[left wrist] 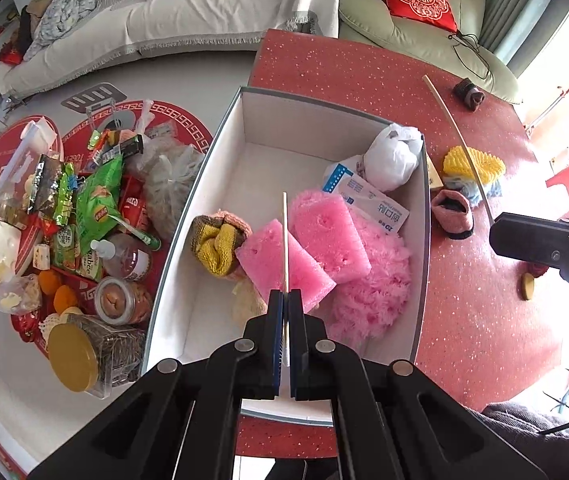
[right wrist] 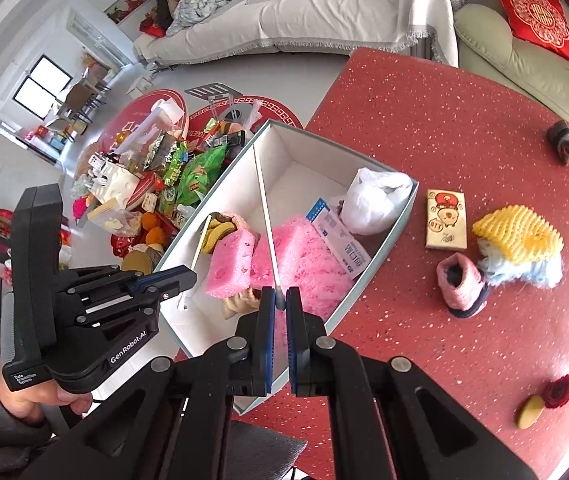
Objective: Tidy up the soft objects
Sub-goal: 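Carry both wooden sticks with both tools over the box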
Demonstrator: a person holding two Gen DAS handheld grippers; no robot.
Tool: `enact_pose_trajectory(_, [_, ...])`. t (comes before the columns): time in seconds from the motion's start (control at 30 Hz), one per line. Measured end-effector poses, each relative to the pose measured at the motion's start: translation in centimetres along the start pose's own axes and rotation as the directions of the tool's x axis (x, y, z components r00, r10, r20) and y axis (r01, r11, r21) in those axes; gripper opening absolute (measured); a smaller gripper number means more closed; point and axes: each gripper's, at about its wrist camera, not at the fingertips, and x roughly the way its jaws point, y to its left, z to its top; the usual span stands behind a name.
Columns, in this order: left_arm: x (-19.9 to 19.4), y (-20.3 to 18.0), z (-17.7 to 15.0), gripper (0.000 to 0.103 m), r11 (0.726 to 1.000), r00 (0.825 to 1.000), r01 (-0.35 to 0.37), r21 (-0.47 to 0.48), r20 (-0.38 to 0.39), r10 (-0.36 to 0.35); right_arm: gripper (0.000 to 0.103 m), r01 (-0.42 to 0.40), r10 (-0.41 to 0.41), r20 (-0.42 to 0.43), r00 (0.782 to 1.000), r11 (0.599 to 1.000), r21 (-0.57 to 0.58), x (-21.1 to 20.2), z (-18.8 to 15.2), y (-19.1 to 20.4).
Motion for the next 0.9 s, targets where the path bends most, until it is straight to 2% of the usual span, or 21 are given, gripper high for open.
enact_pose_trajectory(0.47, [0.4,1.1,-0.5,0.002,0.999,1.0,0.019,0.041,-0.024,-0.018,0.005,0.009,-0.009,-0.02,1.0,1.0,0.018,1.6,-0.4,2.0])
enact_pose_trajectory(0.9, [0.6,1.3,-0.6,0.002,0.997,0.999,0.033,0.064,-0.027,-0.031,0.005,0.021,-0.019,-0.028,0.999,0.999,0.046,2.0,-0.8,2.1])
